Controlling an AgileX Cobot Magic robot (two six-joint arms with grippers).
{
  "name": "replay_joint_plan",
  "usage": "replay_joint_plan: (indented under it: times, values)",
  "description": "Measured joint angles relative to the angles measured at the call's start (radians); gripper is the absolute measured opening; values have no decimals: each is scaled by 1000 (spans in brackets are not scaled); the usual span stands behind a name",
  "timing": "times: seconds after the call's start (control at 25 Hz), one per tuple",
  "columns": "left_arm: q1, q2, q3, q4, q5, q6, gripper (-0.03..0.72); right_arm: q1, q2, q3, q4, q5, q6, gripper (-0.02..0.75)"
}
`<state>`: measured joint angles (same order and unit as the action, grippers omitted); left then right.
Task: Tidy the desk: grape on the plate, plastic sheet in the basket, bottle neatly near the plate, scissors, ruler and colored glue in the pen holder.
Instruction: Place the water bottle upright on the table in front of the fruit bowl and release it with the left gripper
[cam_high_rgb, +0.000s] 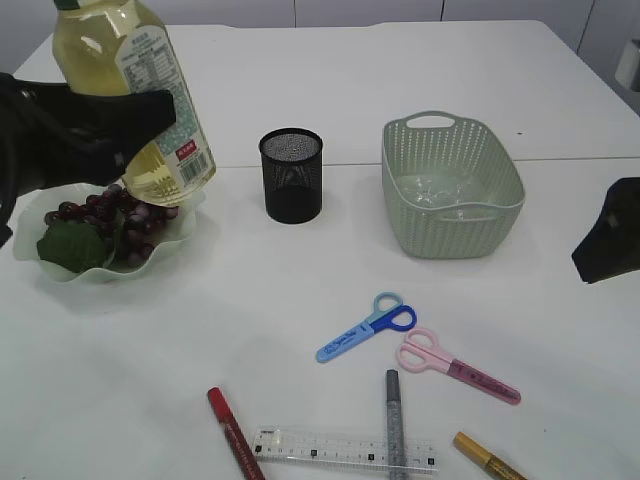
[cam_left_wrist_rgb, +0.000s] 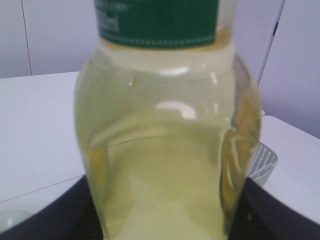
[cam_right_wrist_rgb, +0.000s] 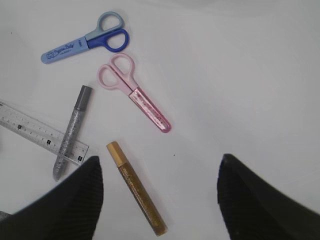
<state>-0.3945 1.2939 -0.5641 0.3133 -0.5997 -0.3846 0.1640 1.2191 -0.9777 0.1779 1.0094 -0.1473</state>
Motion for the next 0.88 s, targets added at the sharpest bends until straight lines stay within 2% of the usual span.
replay_joint_plan:
  times: [0.28, 0.48, 0.72, 0.88]
  values:
    - [0, 2, 0, 41, -19, 6, 446, 0, 0, 0, 0, 0, 0, 524]
    - [0, 59, 0, 97, -41, 99, 445, 0, 0, 0, 0, -1, 0, 524]
    - [0, 218, 0, 97, -253, 117, 445, 0, 0, 0, 0, -1, 0, 524]
    - [0, 324, 0, 44, -361, 123, 445, 0, 0, 0, 0, -1, 0, 524]
